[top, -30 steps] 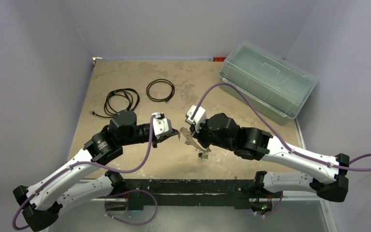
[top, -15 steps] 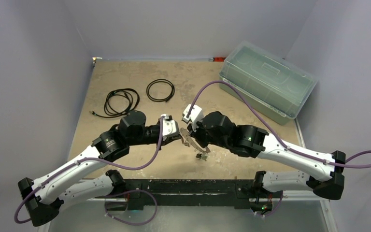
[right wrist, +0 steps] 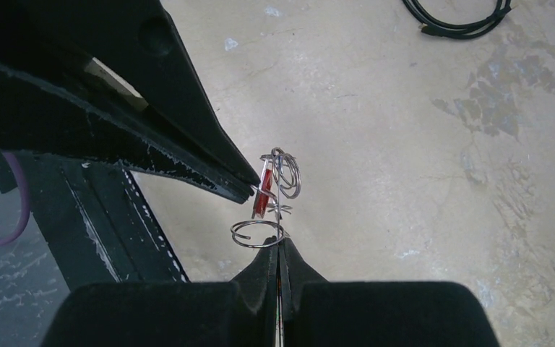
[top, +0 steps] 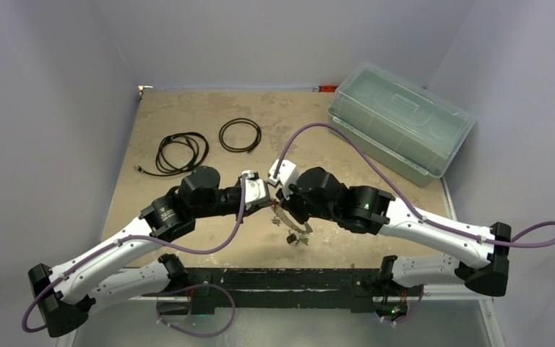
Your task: Put the keys on the keyring
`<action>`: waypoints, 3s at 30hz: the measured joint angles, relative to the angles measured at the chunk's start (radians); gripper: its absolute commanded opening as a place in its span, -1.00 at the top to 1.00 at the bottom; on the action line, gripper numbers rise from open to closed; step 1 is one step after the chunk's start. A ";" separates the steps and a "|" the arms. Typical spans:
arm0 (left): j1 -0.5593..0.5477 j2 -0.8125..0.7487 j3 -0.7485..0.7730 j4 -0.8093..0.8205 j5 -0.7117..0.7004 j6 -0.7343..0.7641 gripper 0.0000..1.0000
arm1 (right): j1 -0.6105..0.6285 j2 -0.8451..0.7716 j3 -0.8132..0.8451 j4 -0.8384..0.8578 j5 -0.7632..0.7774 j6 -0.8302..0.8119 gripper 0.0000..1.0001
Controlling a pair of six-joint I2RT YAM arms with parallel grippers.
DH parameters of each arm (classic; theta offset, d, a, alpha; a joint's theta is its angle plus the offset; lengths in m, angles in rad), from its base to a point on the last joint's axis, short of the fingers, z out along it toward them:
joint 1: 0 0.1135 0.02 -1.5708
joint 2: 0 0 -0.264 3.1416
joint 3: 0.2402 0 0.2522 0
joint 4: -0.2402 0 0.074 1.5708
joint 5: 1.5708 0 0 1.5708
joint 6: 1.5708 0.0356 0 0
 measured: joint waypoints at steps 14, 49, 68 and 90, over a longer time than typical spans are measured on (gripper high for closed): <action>-0.035 0.000 -0.026 0.006 -0.004 0.002 1.00 | 0.000 0.034 0.016 -0.005 -0.048 0.009 1.00; -0.042 -0.035 -0.026 0.005 -0.070 0.002 1.00 | 0.000 -0.055 -0.109 0.151 -0.029 0.015 1.00; -0.042 -0.061 -0.026 0.008 -0.082 0.009 1.00 | 0.000 -0.106 -0.154 0.222 -0.022 -0.009 1.00; -0.042 -0.042 -0.026 0.034 -0.042 0.009 1.00 | 0.000 -0.106 -0.155 0.241 0.035 0.022 1.00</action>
